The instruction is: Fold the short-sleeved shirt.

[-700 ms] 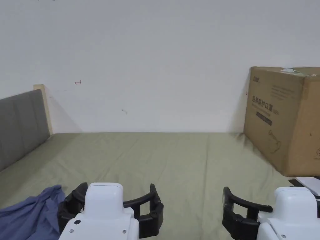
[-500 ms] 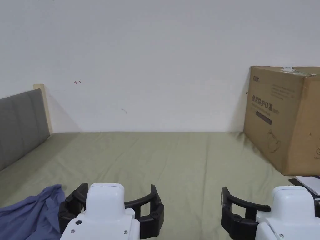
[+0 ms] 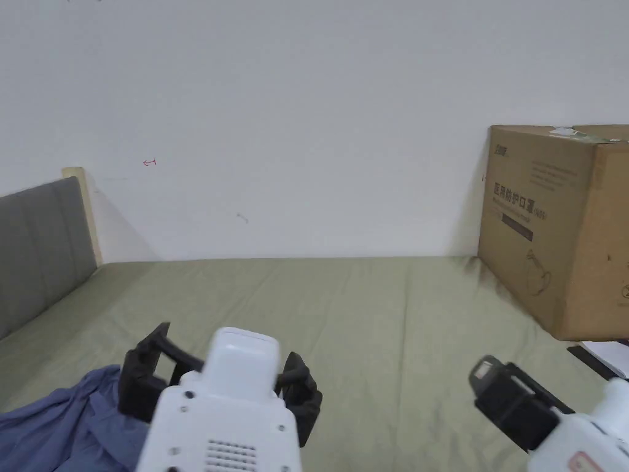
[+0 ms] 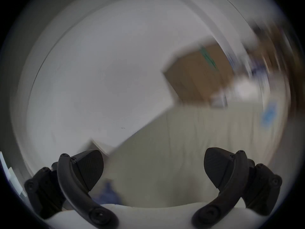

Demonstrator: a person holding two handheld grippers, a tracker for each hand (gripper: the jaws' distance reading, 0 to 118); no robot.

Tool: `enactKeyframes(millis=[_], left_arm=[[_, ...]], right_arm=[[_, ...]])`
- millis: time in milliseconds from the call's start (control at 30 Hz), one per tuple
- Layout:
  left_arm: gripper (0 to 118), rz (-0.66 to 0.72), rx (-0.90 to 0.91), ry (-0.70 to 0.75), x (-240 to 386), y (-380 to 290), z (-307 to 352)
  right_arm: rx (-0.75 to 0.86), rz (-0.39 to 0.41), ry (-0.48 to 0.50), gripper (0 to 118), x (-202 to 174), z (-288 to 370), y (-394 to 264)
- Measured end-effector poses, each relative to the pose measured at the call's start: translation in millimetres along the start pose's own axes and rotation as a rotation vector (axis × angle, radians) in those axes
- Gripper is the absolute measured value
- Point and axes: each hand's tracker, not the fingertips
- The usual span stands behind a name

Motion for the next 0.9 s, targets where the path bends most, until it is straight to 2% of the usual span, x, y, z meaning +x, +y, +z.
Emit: enactKeyframes(millis=[33,67,100,133,167,200,233,267,333,367,400,433,467,500,567,600,667,733,767,900], left_arm=[[118,-0.238,0.030,0.039,12.6,-1.1,-2.1],[118,-0.477,0.057,0.043,23.9,-6.8,-3.4],[118,-0.690,0.089,0.045,33.3,-15.4,-4.1],[118,-0.813,0.105,0.043,39.7,-22.8,-3.8],[118,-0.861,0.089,0.036,40.4,-28.1,-6.0],[118,-0.845,0.055,0.032,38.9,-28.4,-9.0],[118,-0.772,0.024,0.012,35.6,-25.5,-11.4],[118,-0.641,0.000,-0.024,29.4,-24.7,-14.2],[118,-0.341,-0.034,-0.097,15.2,-15.3,-15.6],[118,-0.153,-0.058,-0.156,5.2,-11.4,-16.7],[118,0.048,-0.082,-0.207,-10.2,-7.3,-16.9],[118,0.242,-0.094,-0.235,-19.7,-9.2,-18.3],[118,0.417,-0.105,-0.222,-25.4,-14.2,-18.0],[118,0.587,-0.102,-0.189,-30.0,-21.6,-16.1],[118,0.768,-0.025,-0.160,-37.8,-36.8,-10.9],[118,0.799,0.037,-0.138,-39.0,-42.9,-7.2],[118,0.711,0.149,-0.031,-30.9,-46.9,1.8],[118,0.588,0.171,0.059,-22.6,-45.8,5.1],[118,0.548,0.152,0.042,-21.7,-45.1,4.6],[118,0.553,0.061,-0.052,-19.0,-44.6,-0.5]], right_arm=[[-0.069,-0.261,-0.003,118,17.7,-5.3,1.6],[-0.126,-0.484,-0.010,118,37.4,-10.2,-2.4],[-0.165,-0.658,-0.036,118,54.2,-13.0,-9.6],[-0.175,-0.765,-0.054,118,65.7,-13.6,-16.2],[-0.164,-0.809,-0.068,118,78.1,-13.9,-20.8],[-0.164,-0.787,-0.079,118,83.2,-13.9,-20.2],[-0.157,-0.742,-0.090,118,84.7,-13.5,-17.7],[-0.133,-0.644,-0.112,118,80.8,-11.0,-14.0],[-0.076,-0.463,-0.075,118,68.8,-7.8,-3.7],[-0.030,-0.327,-0.036,118,59.1,-6.3,4.5],[0.027,-0.139,-0.003,118,45.3,-4.7,11.4],[0.085,0.093,0.021,118,28.6,-3.2,15.6],[0.141,0.332,0.033,118,13.3,-0.5,16.5],[0.223,0.623,0.034,118,-2.4,3.4,11.3],[0.380,1.045,0.016,118,-20.2,10.0,-10.6],[0.418,1.166,0.006,118,-23.3,11.3,-18.5],[0.424,1.242,0.011,118,-27.5,13.9,-28.2],[0.402,1.171,0.031,118,-25.1,15.5,-31.7],[0.385,1.117,0.066,118,-25.9,16.8,-34.1],[0.368,1.010,0.087,118,-25.4,18.4,-33.9]])
